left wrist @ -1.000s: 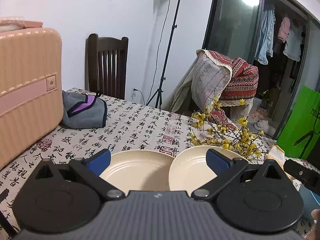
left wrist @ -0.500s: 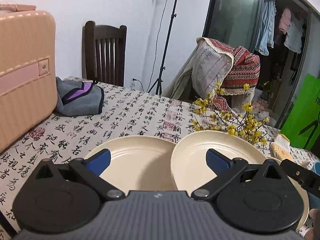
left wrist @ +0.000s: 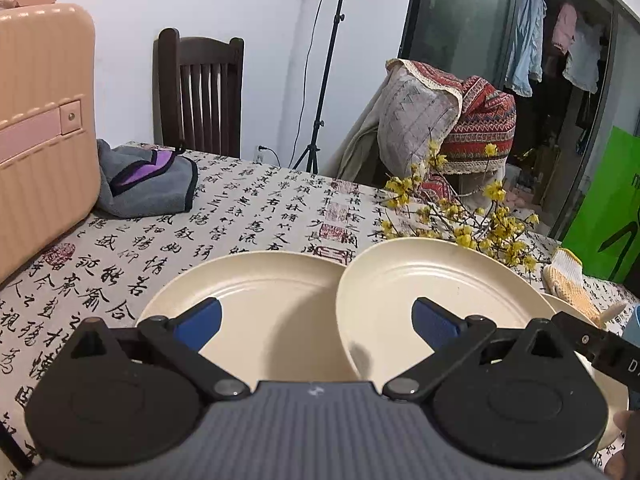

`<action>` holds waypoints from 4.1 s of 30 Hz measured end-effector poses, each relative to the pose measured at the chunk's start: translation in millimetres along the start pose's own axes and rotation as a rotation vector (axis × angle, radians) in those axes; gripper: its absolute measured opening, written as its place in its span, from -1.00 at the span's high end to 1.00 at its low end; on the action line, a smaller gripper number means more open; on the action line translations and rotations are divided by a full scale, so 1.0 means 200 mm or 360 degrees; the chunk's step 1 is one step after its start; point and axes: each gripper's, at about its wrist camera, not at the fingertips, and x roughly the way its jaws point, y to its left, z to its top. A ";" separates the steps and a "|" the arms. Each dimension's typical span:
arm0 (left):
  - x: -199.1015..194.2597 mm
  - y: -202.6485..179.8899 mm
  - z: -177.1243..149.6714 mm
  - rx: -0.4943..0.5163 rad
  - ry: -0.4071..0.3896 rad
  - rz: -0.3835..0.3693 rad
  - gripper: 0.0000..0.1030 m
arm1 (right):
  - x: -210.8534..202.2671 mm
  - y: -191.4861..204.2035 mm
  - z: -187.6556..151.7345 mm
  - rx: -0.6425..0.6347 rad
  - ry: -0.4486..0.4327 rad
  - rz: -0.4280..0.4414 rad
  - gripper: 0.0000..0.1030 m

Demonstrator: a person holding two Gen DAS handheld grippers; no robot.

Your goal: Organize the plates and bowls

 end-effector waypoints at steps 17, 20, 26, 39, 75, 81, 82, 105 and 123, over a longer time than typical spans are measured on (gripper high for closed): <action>0.06 0.02 -0.04 -0.0041 0.0057 -0.0061 -0.79 | 0.07 -0.05 -0.04 0.0088 0.0082 0.0062 -0.41; 0.06 0.01 -0.05 -0.0052 0.0061 -0.0079 -0.62 | 0.07 -0.04 -0.04 0.0080 0.0076 0.0073 -0.31; 0.06 0.01 -0.05 -0.0051 0.0060 -0.0119 -0.27 | 0.07 -0.03 -0.05 0.0043 0.0072 0.0098 -0.04; 0.07 0.02 -0.05 -0.0092 0.0091 -0.0190 0.33 | 0.09 -0.04 -0.06 0.0080 0.0104 0.0167 0.30; 0.10 0.06 -0.02 -0.0218 0.0210 -0.0312 0.60 | 0.10 -0.11 -0.05 0.0290 0.0160 0.0291 0.72; 0.12 0.07 -0.02 -0.0279 0.0246 -0.0345 0.53 | 0.11 -0.12 -0.05 0.0310 0.0172 0.0301 0.72; 0.12 0.08 -0.02 -0.0283 0.0248 -0.0350 0.53 | 0.11 -0.12 -0.05 0.0326 0.0181 0.0309 0.72; 0.08 0.01 -0.03 -0.0132 0.0193 -0.0260 0.62 | 0.10 -0.14 -0.05 0.0360 0.0188 0.0337 0.72; -0.06 0.00 -0.02 -0.0105 0.0163 -0.0242 0.62 | -0.03 -0.11 -0.05 0.0343 0.0148 0.0344 0.72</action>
